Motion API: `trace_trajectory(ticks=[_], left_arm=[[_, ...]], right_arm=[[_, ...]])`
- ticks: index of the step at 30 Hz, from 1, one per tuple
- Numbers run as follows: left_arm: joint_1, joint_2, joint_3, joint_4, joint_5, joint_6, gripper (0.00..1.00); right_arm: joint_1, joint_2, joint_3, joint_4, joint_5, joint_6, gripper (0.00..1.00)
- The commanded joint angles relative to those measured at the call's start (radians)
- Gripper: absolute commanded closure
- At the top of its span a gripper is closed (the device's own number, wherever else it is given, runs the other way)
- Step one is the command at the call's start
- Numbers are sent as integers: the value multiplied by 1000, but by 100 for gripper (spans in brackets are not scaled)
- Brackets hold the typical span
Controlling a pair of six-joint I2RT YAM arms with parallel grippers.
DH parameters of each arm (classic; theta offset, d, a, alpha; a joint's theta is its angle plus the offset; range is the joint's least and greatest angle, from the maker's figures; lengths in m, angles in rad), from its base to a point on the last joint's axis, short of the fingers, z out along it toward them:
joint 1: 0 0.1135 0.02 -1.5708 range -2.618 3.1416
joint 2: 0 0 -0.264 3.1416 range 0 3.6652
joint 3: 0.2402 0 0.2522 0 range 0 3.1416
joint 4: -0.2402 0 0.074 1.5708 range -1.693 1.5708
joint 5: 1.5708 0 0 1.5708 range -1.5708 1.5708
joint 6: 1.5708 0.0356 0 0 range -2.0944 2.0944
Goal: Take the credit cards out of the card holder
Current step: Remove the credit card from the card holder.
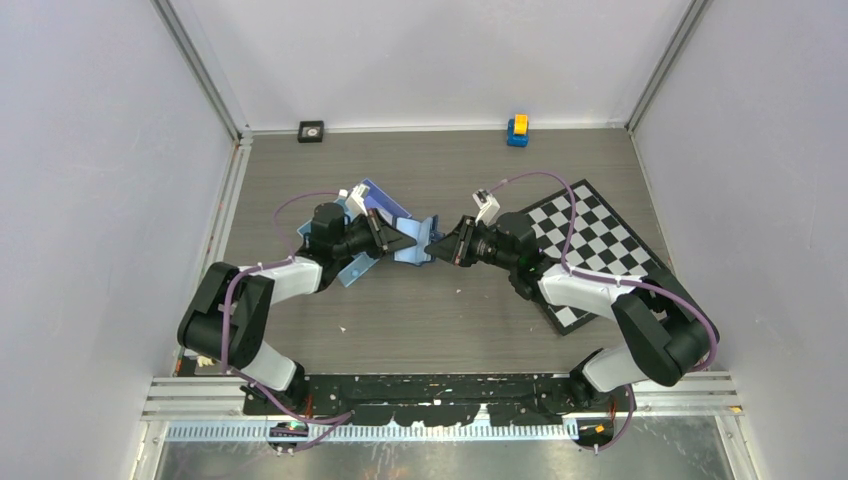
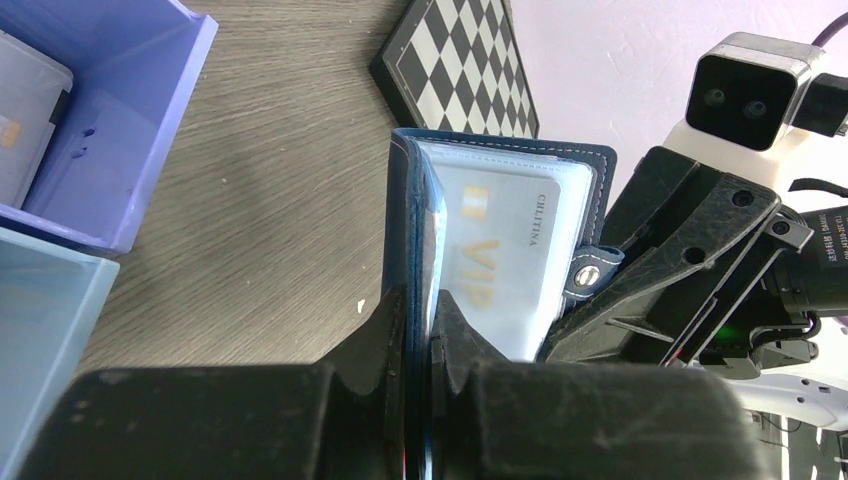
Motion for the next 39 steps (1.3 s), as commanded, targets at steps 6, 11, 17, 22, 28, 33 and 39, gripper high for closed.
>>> trace_trajectory(ticks=[6, 11, 17, 22, 28, 33, 39], left_arm=[[-19, -9, 39, 25, 41, 18, 100], [-19, -5, 42, 22, 44, 19, 100], [-19, -11, 41, 18, 40, 23, 100], [-19, -12, 41, 18, 42, 22, 100], [-19, -12, 41, 18, 42, 23, 100], [-19, -11, 40, 18, 42, 24, 100], [-19, -20, 42, 5, 35, 32, 100]], right_arm=[[4, -28, 30, 32, 21, -1, 89], [3, -21, 35, 38, 10, 2, 80], [3, -20, 41, 12, 27, -1, 81], [4, -19, 30, 54, -1, 6, 77], [4, -21, 24, 71, -3, 11, 71], [4, -17, 33, 33, 17, 3, 82], [4, -2, 62, -57, 63, -20, 71]])
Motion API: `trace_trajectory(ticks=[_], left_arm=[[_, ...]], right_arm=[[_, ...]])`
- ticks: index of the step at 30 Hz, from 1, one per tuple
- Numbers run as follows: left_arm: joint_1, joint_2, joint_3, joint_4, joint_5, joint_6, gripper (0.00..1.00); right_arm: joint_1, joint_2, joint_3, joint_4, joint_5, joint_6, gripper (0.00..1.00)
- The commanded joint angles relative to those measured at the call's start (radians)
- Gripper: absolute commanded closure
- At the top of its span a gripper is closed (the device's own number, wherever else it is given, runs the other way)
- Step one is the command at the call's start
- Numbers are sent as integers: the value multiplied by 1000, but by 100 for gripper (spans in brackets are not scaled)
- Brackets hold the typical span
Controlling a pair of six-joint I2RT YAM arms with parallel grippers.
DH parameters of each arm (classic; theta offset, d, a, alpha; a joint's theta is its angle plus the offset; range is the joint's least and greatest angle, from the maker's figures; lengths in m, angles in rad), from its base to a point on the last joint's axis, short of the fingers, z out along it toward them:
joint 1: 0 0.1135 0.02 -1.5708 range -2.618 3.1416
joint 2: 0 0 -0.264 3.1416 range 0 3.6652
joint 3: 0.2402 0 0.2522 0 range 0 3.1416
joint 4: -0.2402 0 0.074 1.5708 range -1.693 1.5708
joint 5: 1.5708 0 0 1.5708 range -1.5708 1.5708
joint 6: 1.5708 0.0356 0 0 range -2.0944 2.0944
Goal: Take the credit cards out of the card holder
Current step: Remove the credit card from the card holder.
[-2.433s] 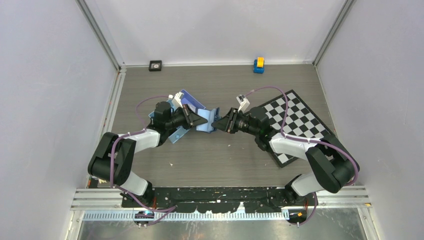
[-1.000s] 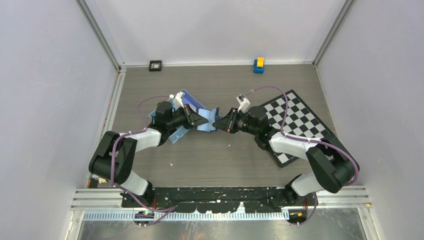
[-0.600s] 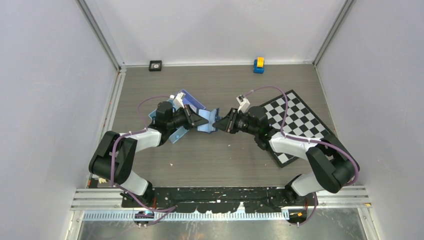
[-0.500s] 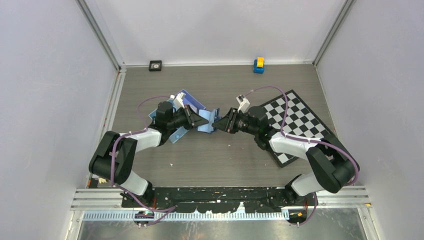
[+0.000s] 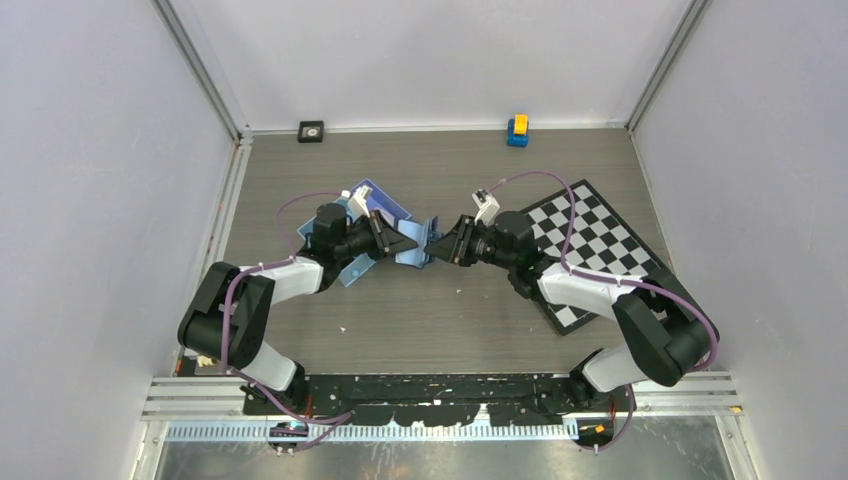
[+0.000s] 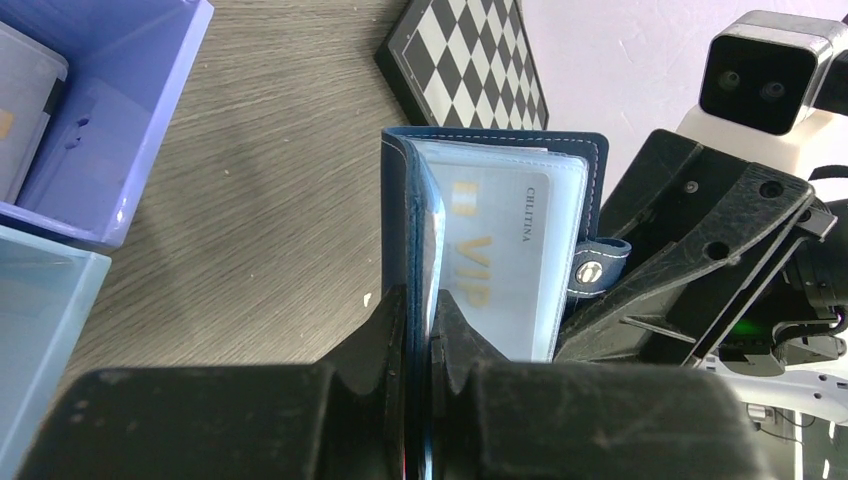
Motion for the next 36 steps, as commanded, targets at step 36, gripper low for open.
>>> trace_trajectory(ticks=[36], left_arm=[[-14, -107, 61, -180, -95, 160, 100]], right_arm=[[5, 43, 93, -116, 76, -35, 41]])
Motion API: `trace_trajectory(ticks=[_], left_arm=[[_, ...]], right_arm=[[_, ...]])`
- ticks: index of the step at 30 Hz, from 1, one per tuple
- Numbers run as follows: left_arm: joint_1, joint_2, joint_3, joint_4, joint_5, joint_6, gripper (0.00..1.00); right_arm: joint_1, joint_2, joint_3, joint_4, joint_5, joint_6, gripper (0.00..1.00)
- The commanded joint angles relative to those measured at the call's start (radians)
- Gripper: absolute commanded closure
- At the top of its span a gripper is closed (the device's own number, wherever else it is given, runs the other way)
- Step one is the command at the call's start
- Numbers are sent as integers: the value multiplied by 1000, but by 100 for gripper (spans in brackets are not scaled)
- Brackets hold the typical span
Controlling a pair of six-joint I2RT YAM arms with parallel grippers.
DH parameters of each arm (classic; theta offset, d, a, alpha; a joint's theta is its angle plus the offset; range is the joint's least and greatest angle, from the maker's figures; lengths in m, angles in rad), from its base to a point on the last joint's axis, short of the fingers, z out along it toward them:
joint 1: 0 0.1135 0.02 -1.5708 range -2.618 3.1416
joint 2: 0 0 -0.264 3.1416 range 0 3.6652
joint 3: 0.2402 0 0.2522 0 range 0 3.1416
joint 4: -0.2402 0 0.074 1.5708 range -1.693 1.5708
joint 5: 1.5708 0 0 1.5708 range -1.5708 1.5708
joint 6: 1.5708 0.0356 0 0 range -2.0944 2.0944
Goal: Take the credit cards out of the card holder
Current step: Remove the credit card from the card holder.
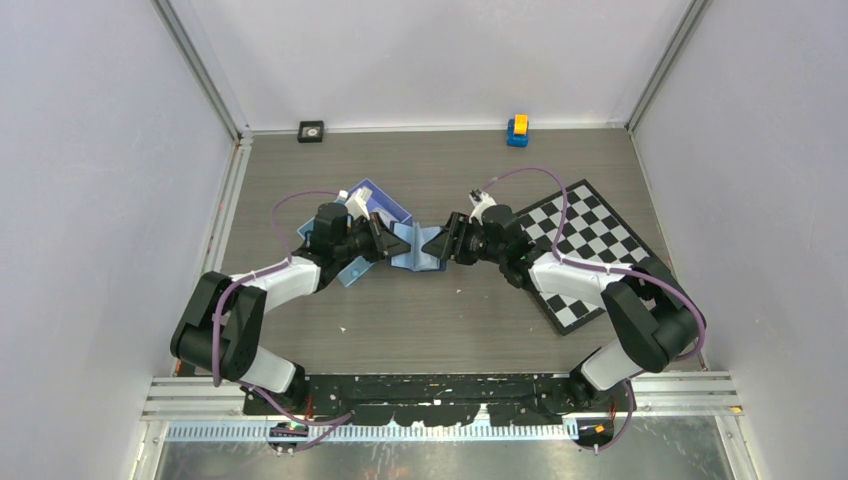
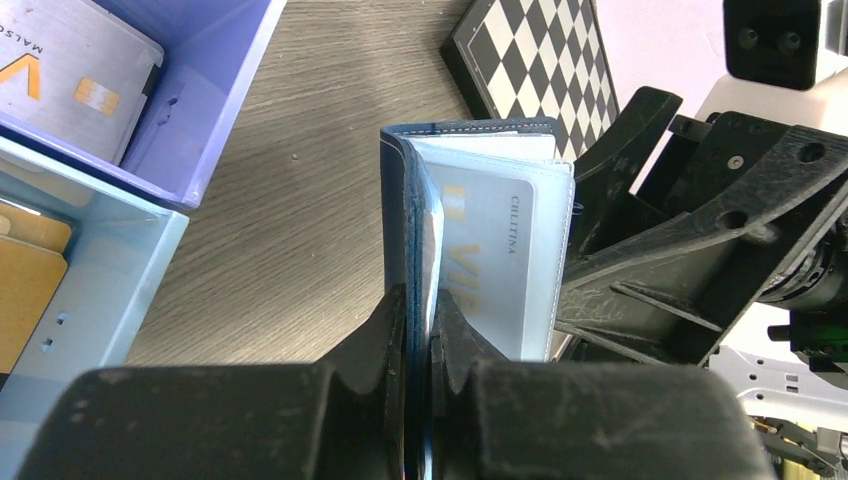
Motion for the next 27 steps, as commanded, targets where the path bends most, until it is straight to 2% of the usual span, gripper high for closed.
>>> trace_trajectory(ticks=[1, 8, 27], left_arm=[[-6, -41, 42, 7, 3, 22, 100], [-6, -40, 45, 6, 1, 25, 100], [-10, -33, 47, 10, 11, 19, 100]], right_arm=[[1, -34, -8, 105, -42, 15, 41], [3, -36, -11, 125, -61, 19, 38], [9, -40, -19, 158, -80, 23, 39]])
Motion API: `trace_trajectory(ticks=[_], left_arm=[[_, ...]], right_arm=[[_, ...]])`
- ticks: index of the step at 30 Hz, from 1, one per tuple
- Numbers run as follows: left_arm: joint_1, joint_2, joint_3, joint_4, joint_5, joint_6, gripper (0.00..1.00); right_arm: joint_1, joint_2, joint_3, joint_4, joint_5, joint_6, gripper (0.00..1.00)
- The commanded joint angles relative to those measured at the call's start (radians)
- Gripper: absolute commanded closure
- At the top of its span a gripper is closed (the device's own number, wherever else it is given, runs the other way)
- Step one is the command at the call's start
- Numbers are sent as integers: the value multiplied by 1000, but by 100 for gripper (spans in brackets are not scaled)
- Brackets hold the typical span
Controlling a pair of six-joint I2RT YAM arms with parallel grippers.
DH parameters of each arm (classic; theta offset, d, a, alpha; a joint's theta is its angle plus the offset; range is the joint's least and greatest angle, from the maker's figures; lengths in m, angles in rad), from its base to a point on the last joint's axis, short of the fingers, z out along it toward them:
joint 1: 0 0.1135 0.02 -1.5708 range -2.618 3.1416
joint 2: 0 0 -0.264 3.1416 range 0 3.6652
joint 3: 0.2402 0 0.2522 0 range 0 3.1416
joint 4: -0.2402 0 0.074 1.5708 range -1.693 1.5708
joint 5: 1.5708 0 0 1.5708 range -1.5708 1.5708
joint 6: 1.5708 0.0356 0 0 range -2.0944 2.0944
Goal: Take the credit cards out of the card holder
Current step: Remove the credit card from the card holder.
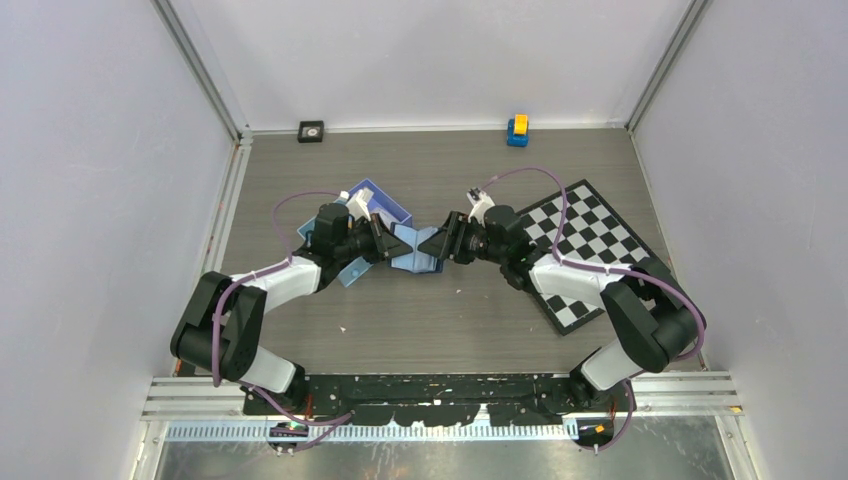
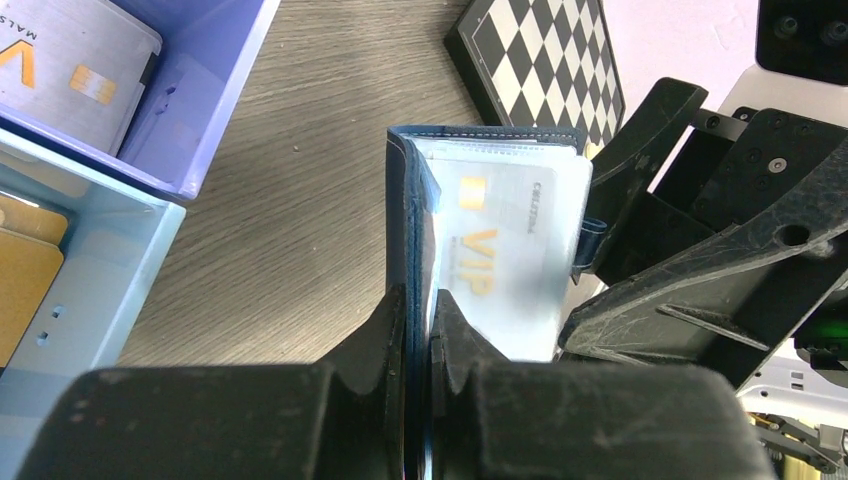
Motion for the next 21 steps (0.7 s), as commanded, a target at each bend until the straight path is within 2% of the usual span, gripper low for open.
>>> trace_trajectory(ticks=[1, 3, 5, 7, 9, 12, 16, 19, 21], left_arm=[[-5, -32, 44, 34, 17, 10, 100], [-5, -30, 43, 46, 23, 4, 100], [-7, -22, 45, 57, 33, -1, 100], [-8, -9, 47, 66, 47, -7, 100], [-9, 5, 49, 77, 54, -15, 100], [-9, 14, 48, 86, 59, -21, 100], [-8, 23, 50, 90, 62, -28, 100], [-8, 25, 48, 98, 69, -36, 100], [-8, 22, 47, 102, 70, -37, 100]], right_arm=[[7, -38, 0, 58, -14, 4, 43], [8, -36, 1, 58, -15, 4, 50], [8, -38, 0, 65, -20, 6, 54], [9, -43, -8, 94, -33, 12, 53], [7, -53, -26, 131, -44, 19, 46], [7, -73, -47, 160, -41, 24, 45], [8, -92, -58, 174, -34, 29, 53], [8, -89, -57, 175, -34, 31, 55], [8, -83, -51, 168, -32, 30, 63]])
